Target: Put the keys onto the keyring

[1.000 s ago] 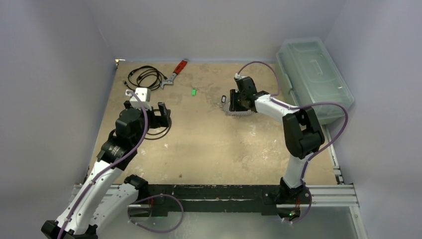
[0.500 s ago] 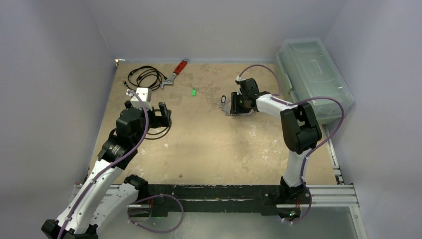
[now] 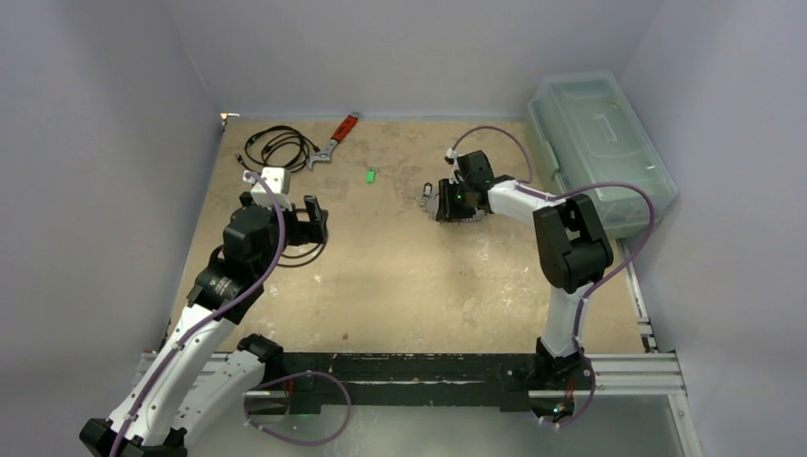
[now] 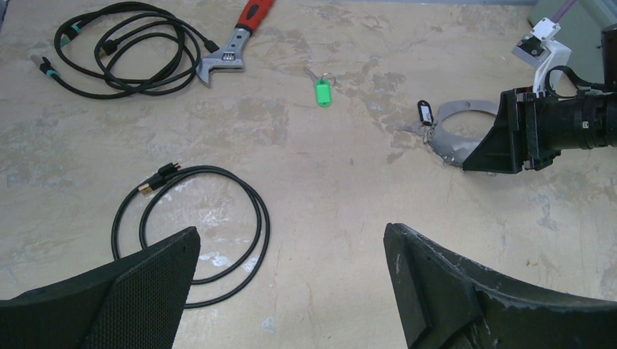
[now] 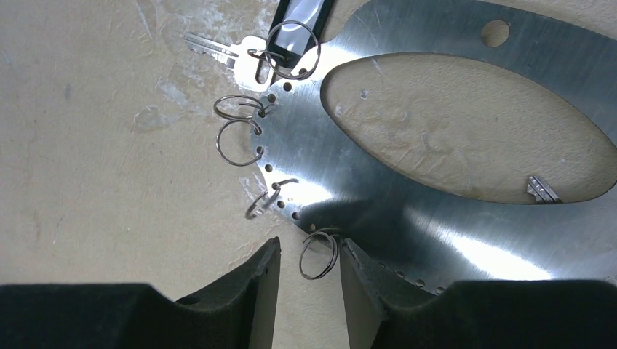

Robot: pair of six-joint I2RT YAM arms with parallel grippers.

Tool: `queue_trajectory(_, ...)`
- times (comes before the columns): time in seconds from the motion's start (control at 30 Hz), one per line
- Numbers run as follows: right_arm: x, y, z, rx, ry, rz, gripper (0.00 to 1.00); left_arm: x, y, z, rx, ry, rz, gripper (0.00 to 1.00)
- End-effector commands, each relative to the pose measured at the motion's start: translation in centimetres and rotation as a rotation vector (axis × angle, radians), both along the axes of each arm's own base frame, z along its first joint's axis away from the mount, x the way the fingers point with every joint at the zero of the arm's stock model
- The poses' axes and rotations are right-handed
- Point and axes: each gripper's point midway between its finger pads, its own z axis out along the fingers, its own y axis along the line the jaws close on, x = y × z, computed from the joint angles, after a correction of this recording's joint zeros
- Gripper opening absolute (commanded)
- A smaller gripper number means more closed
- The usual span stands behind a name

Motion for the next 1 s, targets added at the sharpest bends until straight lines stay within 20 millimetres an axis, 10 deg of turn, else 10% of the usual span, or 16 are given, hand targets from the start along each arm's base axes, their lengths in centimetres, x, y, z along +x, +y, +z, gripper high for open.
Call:
queue_trajectory(0.0,0.1,0.3,1.1,0.014,-0.03,0.026,0.38,0.3,-0.1,0.8,-0.026,-0.031,0.0,0.96)
queue_trajectory(0.97,-1.6,-0.1,1.7,0.044,-0.017,-0.019,0.07,0.8,-0.2,-0.4,-0.008,0.005,0.009,0.96)
